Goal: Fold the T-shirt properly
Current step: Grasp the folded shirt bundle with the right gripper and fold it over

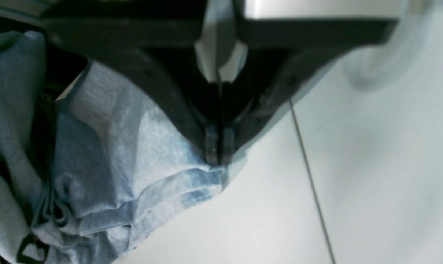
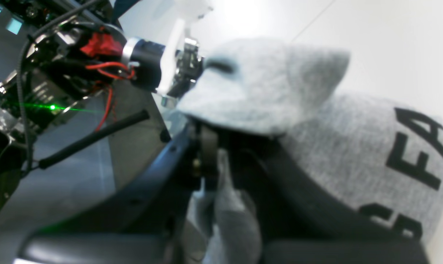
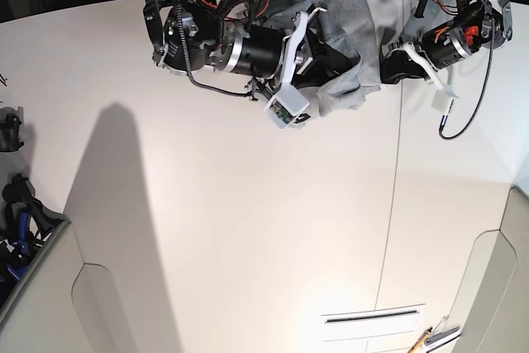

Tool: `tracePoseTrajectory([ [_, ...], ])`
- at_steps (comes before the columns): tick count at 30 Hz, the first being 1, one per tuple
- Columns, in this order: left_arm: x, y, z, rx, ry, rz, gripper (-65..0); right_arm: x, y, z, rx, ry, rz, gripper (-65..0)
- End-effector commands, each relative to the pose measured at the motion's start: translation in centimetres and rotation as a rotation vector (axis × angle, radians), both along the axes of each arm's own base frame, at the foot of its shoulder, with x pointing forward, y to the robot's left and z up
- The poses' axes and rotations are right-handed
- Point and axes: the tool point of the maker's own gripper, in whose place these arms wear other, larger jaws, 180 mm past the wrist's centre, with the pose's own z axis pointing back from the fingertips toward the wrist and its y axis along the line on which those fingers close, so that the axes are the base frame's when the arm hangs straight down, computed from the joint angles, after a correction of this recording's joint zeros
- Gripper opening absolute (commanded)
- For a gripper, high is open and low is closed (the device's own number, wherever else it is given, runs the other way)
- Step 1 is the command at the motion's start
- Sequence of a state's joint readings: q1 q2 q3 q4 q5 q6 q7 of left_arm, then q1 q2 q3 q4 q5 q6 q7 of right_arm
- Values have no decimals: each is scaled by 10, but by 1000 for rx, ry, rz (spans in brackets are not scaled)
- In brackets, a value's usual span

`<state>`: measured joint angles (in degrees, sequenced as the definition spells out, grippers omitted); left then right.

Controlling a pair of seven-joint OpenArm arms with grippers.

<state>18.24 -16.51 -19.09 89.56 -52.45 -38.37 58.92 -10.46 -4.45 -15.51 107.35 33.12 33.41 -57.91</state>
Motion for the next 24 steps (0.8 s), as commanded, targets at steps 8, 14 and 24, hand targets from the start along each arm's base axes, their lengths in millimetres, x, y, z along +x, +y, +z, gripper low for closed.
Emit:
tracePoseTrajectory([
  [8,-2,5,-1,28,15,-12,-650,2,9,22,88,-27,6,-346],
  [14,-2,5,-1,28,15,-12,-650,-19,31,38,167,-15,94,-346],
  [24,-2,5,-1,28,14,-12,-650,17,21,25,-63,-177,95,-366],
])
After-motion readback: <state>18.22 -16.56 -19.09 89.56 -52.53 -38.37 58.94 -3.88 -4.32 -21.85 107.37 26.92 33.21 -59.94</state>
